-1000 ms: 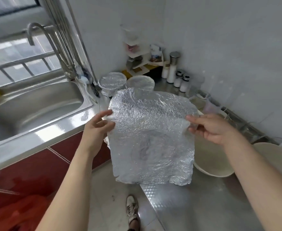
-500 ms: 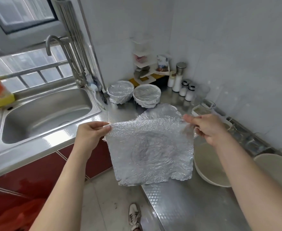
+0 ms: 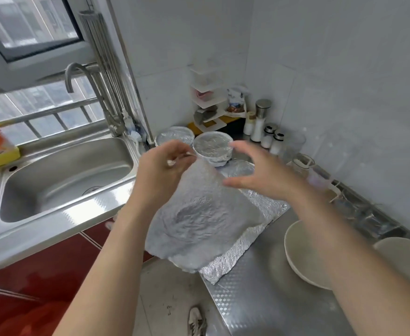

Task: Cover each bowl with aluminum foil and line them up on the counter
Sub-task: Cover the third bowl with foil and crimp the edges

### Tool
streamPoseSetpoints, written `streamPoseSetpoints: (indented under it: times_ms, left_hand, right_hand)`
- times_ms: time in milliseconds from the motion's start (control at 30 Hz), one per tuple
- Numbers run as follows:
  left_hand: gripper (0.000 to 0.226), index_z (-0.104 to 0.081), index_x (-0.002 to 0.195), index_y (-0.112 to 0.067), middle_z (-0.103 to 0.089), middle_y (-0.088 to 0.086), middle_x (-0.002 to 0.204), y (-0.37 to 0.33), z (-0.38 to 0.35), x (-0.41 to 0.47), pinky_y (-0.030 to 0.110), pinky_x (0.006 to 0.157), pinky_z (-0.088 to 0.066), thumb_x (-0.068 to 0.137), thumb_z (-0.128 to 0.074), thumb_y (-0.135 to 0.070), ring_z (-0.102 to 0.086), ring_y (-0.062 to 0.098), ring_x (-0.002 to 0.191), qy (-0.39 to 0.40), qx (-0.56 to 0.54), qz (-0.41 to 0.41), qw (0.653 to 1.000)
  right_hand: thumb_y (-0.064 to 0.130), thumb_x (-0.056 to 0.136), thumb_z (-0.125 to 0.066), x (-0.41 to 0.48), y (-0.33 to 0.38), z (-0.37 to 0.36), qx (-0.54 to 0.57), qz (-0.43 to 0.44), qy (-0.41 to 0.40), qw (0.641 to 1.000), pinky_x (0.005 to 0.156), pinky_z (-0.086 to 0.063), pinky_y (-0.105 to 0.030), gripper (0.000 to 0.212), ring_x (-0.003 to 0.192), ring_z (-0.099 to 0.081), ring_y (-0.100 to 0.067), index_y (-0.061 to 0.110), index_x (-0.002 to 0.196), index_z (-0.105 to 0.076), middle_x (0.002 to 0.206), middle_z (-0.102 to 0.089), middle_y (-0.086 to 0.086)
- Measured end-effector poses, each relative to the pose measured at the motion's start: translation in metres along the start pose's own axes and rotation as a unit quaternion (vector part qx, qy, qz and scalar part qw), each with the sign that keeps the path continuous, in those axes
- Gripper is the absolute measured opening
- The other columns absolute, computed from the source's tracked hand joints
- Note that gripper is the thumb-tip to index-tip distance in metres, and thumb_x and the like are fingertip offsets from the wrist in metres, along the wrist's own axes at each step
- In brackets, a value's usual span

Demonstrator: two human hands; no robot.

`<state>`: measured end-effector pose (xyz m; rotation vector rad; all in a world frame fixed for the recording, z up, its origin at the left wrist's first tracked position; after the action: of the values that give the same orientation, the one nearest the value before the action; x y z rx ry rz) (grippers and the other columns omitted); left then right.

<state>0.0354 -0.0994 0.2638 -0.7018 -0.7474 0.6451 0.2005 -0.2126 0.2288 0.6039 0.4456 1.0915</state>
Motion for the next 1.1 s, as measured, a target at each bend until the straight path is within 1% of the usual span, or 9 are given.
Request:
streamPoseSetpoints:
  times_ms: [100,167,233,333,433,533,667,833,1100]
  left_hand:
    - [0.013,-0.071,0.088,-0.025,-0.069,-0.016,0.082,-0.036,-0.009,0.01,0.022,0.077,-0.053,0.082,-0.076,-0.014,-0.064,0.0,0.079,-0.005,0.002,-0.073,0.997]
    - [0.018,-0.072,0.097,-0.022,-0.069,-0.014,0.085,-0.04,-0.012,0.016,0.022,0.078,-0.052,0.081,-0.078,-0.018,-0.064,0.001,0.081,0.011,0.012,-0.084,0.996]
    - [0.027,-0.07,0.105,-0.024,-0.068,-0.018,0.087,-0.03,-0.014,0.02,0.016,0.08,-0.049,0.079,-0.079,-0.023,-0.063,-0.001,0.084,0.051,0.032,-0.063,0.996]
    - [0.015,-0.07,0.086,-0.03,-0.066,-0.02,0.076,-0.014,-0.013,0.019,0.013,0.072,-0.049,0.078,-0.08,-0.023,-0.062,-0.005,0.072,0.064,0.012,-0.021,0.998]
    - [0.023,-0.067,0.07,-0.036,-0.07,-0.009,0.069,-0.004,-0.01,0.017,0.023,0.066,-0.05,0.077,-0.081,-0.02,-0.062,0.005,0.064,0.034,-0.017,0.001,0.999]
    - [0.021,-0.068,0.069,-0.034,-0.071,-0.01,0.068,0.003,-0.005,0.017,0.021,0.067,-0.051,0.08,-0.079,-0.019,-0.064,0.005,0.065,0.016,-0.056,0.034,0.998]
    - [0.011,-0.07,0.077,-0.026,-0.068,-0.007,0.067,0.01,-0.005,0.017,0.015,0.062,-0.047,0.088,-0.07,-0.026,-0.058,0.003,0.063,0.045,-0.059,0.042,0.996]
    - [0.037,-0.057,0.076,0.001,-0.04,-0.003,0.058,0.009,-0.015,0.015,0.025,0.051,-0.029,0.093,-0.065,-0.03,-0.032,0.006,0.05,0.053,-0.006,0.019,0.998]
    - [0.032,-0.058,0.078,0.003,-0.04,0.004,0.063,0.041,0.008,0.012,0.028,0.055,-0.027,0.09,-0.068,-0.024,-0.033,0.013,0.056,-0.019,-0.047,0.079,0.996]
  right_hand:
    - [0.032,0.078,-0.078,0.015,0.042,-0.023,0.086,0.09,0.013,0.992,0.071,-0.039,-0.009,0.046,0.086,-0.053,0.015,0.033,0.12,-0.058,0.105,-0.064,0.02]
    - [0.02,0.082,-0.074,0.022,0.041,-0.021,0.132,0.093,-0.021,0.987,0.055,-0.036,-0.011,0.014,0.062,-0.053,0.009,0.03,0.089,-0.066,0.069,-0.062,0.022]
    - [0.013,0.083,-0.072,0.025,0.031,-0.018,0.171,0.078,-0.036,0.981,0.048,-0.032,-0.012,0.022,0.048,-0.046,0.003,0.028,0.071,-0.061,0.053,-0.054,0.019]
    - [0.015,0.081,-0.075,0.025,0.02,-0.016,0.211,0.065,-0.043,0.974,0.054,-0.036,-0.023,0.011,0.054,-0.047,-0.007,0.008,0.079,-0.068,0.06,-0.057,0.0]
    - [0.018,0.082,-0.076,0.024,0.018,-0.016,0.226,0.07,-0.041,0.971,0.064,-0.044,-0.034,0.025,0.068,-0.056,-0.019,-0.004,0.09,-0.068,0.083,-0.065,-0.026]
    - [0.019,0.084,-0.073,0.021,0.009,-0.016,0.239,0.057,-0.034,0.969,0.077,-0.054,-0.043,0.017,0.083,-0.069,-0.023,0.004,0.094,-0.072,0.09,-0.072,-0.014]
    - [0.02,0.084,-0.074,0.015,0.0,-0.017,0.247,0.035,-0.019,0.968,0.082,-0.054,-0.035,0.014,0.085,-0.069,-0.014,0.01,0.095,-0.073,0.091,-0.075,-0.003]
    - [0.017,0.087,-0.07,0.013,0.005,-0.026,0.258,0.038,0.019,0.965,0.085,-0.057,-0.035,0.013,0.087,-0.071,-0.013,0.017,0.1,-0.073,0.093,-0.075,0.003]
    - [0.032,0.087,-0.069,0.002,-0.031,-0.042,0.207,0.031,0.078,0.975,0.074,-0.046,-0.039,0.022,0.074,-0.057,-0.025,0.013,0.099,-0.069,0.098,-0.063,-0.033]
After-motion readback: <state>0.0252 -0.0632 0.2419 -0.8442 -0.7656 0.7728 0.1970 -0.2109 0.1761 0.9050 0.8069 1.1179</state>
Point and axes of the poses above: each hand's wrist, its own x-axis towards the middle knuckle, its own z-axis out of the back of the hand, y = z × x, the point moved 9 cm from there along x, towards the middle knuckle
